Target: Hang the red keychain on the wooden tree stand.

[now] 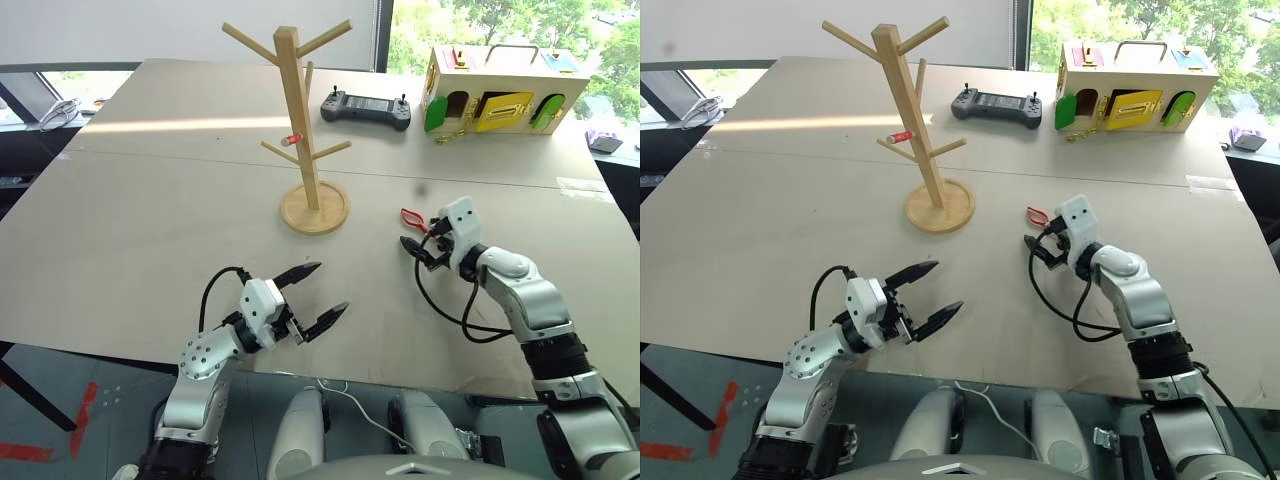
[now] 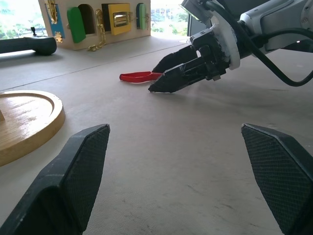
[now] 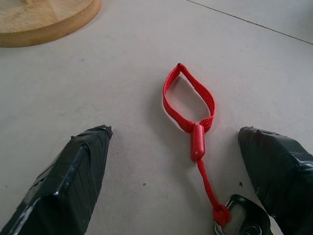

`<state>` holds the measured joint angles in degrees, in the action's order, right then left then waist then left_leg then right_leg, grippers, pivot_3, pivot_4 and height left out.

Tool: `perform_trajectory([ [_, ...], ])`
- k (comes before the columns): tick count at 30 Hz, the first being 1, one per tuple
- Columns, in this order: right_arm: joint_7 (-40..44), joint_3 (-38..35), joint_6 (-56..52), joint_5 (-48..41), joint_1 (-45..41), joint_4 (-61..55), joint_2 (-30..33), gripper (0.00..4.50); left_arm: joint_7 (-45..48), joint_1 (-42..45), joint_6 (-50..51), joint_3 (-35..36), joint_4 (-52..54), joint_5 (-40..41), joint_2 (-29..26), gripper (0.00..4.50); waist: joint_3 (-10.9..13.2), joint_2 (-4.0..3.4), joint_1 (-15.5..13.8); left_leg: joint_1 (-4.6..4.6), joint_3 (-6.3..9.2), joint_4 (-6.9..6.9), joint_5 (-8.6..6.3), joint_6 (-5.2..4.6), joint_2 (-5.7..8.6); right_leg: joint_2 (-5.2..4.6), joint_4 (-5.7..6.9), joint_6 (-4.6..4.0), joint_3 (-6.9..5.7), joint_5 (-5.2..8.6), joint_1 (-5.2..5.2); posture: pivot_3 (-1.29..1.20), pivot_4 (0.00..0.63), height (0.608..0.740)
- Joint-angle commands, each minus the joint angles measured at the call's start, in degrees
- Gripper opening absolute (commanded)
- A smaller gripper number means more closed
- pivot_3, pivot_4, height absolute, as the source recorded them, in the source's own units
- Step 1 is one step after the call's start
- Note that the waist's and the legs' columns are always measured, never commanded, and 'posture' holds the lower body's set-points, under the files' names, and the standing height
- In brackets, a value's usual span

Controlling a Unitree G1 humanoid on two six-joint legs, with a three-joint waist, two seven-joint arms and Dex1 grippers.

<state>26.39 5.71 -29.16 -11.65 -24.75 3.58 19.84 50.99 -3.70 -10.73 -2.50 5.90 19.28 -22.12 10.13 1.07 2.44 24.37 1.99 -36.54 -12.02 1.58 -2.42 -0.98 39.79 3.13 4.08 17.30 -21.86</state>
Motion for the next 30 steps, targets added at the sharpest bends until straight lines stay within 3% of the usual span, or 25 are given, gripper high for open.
perform_trajectory([
  [1, -0.5, -1.2, 1.4, 0.6, -0.7, 0.8, -0.7, 3.19, -0.3, 0.4, -0.3, -0.1, 1.6, 0.2, -0.1, 4.5, 0.0, 0.0, 0.0, 0.0, 0.0, 0.0, 0.0, 0.0, 0.0, 0.0, 0.0, 0.0, 0.0, 0.0, 0.0, 0.0, 0.15, 0.74],
  [5, -0.4, -1.5, 1.9, 1.0, -0.6, 0.9, -0.9, 1.42, -0.6, 0.3, -0.3, -0.1, 1.7, 0.2, 0.0, 4.5, 0.0, 0.0, 0.0, 0.0, 0.01, 0.0, 0.0, 0.0, 0.0, 0.01, 0.0, 0.0, 0.0, 0.0, 0.0, 0.0, 0.15, 0.74],
  [6, -0.4, -1.6, 2.0, 1.1, -0.5, 0.8, -0.9, 0.75, -0.8, 0.2, -0.3, 0.0, 1.8, 0.2, 0.1, 4.5, 0.0, 0.0, 0.0, 0.0, 0.0, 0.0, 0.0, 0.0, 0.0, 0.0, 0.0, 0.0, 0.0, 0.0, 0.0, 0.0, 0.15, 0.74],
  [8, -0.2, -1.8, 2.0, 1.0, -0.4, 0.2, -0.7, 0.04, -1.1, 0.0, -0.1, -0.2, 2.3, 0.2, 0.2, 4.5, 0.0, 0.0, 0.0, 0.01, 0.0, 0.0, 0.0, 0.0, 0.0, 0.0, -0.01, 0.0, 0.0, 0.0, 0.0, 0.0, 0.15, 0.74],
  [15, 1.6, -3.3, 2.2, -0.2, -2.1, -5.0, 1.1, 0.04, -5.1, -0.6, 1.5, 1.5, 4.1, 1.0, 0.9, 4.5, 0.0, -0.01, -0.1, 0.02, 0.01, 0.0, 0.0, 0.0, 0.0, 0.0, -0.01, 0.0, 0.0, 0.0, -0.01, 0.0, 0.15, 0.74],
  [24, 6.1, -5.7, 7.8, -3.9, -10.7, -18.7, 2.9, 0.04, -18.9, 0.0, 11.3, 8.7, 16.4, 3.8, 2.1, 4.5, 0.0, -0.03, -0.1, 0.06, 0.05, 0.0, 0.0, 0.0, -0.02, 0.0, -0.02, 0.0, -0.03, 0.0, -0.02, 0.0, 0.15, 0.74],
  [30, 10.5, -0.8, 10.1, -1.9, -17.1, -22.0, 4.8, 0.04, -24.1, -1.9, 26.5, 17.5, 31.3, 14.6, -5.0, 4.5, 0.1, 0.0, 0.0, 0.08, 0.11, 0.01, 0.0, 0.0, -0.04, -0.01, -0.02, 0.0, -0.1, 0.0, -0.03, 0.0, 0.15, 0.74],
])
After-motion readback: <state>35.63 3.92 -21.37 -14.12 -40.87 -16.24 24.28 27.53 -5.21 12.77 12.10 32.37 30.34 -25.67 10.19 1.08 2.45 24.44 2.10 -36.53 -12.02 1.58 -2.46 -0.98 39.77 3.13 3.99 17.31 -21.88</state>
